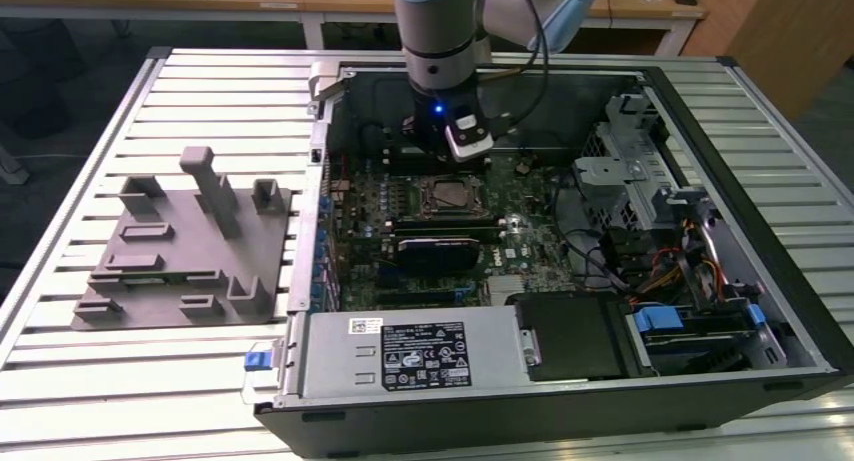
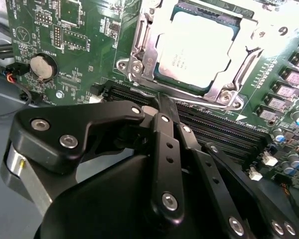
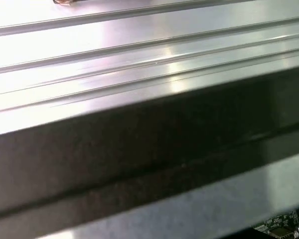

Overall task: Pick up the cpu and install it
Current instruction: 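Install the first cpu locking lever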

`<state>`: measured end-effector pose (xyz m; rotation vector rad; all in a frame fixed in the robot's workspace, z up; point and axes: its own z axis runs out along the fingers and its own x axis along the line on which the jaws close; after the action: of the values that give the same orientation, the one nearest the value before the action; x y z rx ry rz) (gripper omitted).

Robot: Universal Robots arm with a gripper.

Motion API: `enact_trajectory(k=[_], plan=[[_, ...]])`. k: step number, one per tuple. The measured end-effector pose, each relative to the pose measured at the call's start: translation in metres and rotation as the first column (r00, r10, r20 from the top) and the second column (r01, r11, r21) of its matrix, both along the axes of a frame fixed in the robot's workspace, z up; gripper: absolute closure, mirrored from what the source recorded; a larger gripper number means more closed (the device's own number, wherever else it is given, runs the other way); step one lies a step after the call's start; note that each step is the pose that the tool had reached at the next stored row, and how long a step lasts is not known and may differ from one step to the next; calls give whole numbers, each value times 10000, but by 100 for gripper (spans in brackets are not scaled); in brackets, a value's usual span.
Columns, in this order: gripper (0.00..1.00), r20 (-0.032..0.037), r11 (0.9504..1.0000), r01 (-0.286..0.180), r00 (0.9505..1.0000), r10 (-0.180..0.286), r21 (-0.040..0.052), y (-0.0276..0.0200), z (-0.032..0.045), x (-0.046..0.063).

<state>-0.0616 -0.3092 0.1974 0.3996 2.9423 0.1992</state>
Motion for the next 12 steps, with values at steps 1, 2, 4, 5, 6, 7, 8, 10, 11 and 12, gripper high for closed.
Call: enact_trajectory(k=[1, 2, 4, 5, 6, 7, 8, 10, 11, 12], plan=[[89, 1, 10000, 31, 10000, -31, 0, 2, -3, -3], [89, 2, 10000, 63, 10000, -63, 1, 4, -7, -7], [89, 1, 9999, 122, 9999, -122, 0, 6, -14, -14], [89, 0, 9999, 150, 9999, -150, -1, 6, -17, -18], [89, 0, 9998, 176, 9998, -176, 0, 6, -20, -22], [89, 0, 9998, 199, 9998, -199, -1, 6, -23, -24], [89, 0, 9998, 218, 9998, -218, 0, 6, -25, -25], [89, 0, 9996, 267, 9996, -267, -3, 6, -30, -25], [89, 1, 9996, 296, 9996, -296, -5, 6, -33, -25], [89, 1, 9995, 327, 9995, -327, -9, 6, -36, -25]])
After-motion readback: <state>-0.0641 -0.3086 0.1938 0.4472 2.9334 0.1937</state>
